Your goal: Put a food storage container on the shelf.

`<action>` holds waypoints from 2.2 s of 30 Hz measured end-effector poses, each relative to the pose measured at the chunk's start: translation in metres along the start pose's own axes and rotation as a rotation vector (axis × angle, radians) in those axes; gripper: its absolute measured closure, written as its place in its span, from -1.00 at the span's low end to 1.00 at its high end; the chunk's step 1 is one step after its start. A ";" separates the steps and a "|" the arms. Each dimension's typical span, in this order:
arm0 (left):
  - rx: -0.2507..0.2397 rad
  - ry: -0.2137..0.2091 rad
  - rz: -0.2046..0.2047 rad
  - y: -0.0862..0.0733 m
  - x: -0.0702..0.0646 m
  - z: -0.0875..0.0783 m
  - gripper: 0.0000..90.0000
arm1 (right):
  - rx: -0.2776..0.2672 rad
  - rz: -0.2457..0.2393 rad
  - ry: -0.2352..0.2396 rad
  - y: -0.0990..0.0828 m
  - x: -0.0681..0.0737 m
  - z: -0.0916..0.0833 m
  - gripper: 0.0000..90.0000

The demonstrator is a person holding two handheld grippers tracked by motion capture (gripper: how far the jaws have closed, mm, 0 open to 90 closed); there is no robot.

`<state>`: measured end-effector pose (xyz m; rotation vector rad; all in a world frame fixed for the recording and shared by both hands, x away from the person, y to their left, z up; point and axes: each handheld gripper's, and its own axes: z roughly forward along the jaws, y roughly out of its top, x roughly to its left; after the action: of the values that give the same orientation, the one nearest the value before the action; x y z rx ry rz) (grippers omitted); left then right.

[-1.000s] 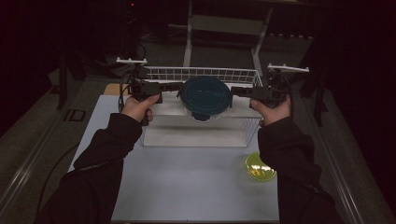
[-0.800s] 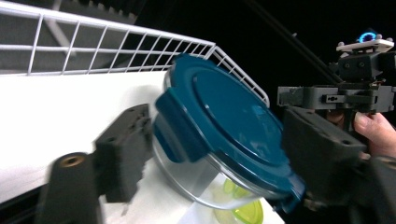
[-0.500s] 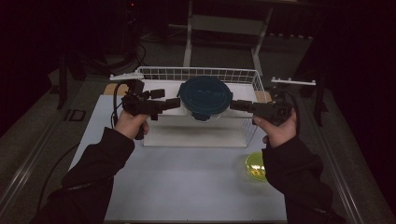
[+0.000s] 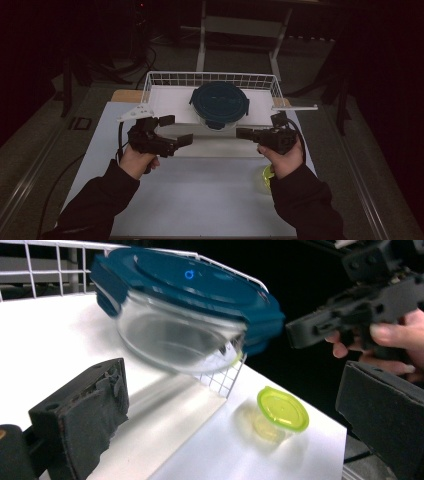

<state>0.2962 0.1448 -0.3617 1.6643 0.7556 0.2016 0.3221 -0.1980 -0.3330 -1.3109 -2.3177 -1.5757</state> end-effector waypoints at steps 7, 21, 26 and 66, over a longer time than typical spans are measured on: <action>0.008 0.020 0.058 -0.026 -0.016 -0.011 -0.99 | 0.015 -0.019 -0.009 -0.004 0.007 0.017 1.00; 0.046 0.016 0.081 -0.088 -0.034 -0.017 -0.99 | 0.002 -0.007 -0.039 0.005 0.003 0.037 1.00; 0.032 0.029 0.083 -0.105 -0.036 -0.020 -0.99 | -0.004 0.002 -0.046 0.011 0.001 0.042 1.00; 0.056 0.015 0.150 -0.140 -0.038 -0.034 -0.99 | -0.024 -0.004 -0.097 0.015 -0.009 0.050 0.65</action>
<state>0.1979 0.1584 -0.4734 1.7757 0.6532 0.3016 0.3573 -0.1630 -0.3503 -1.4199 -2.3649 -1.5798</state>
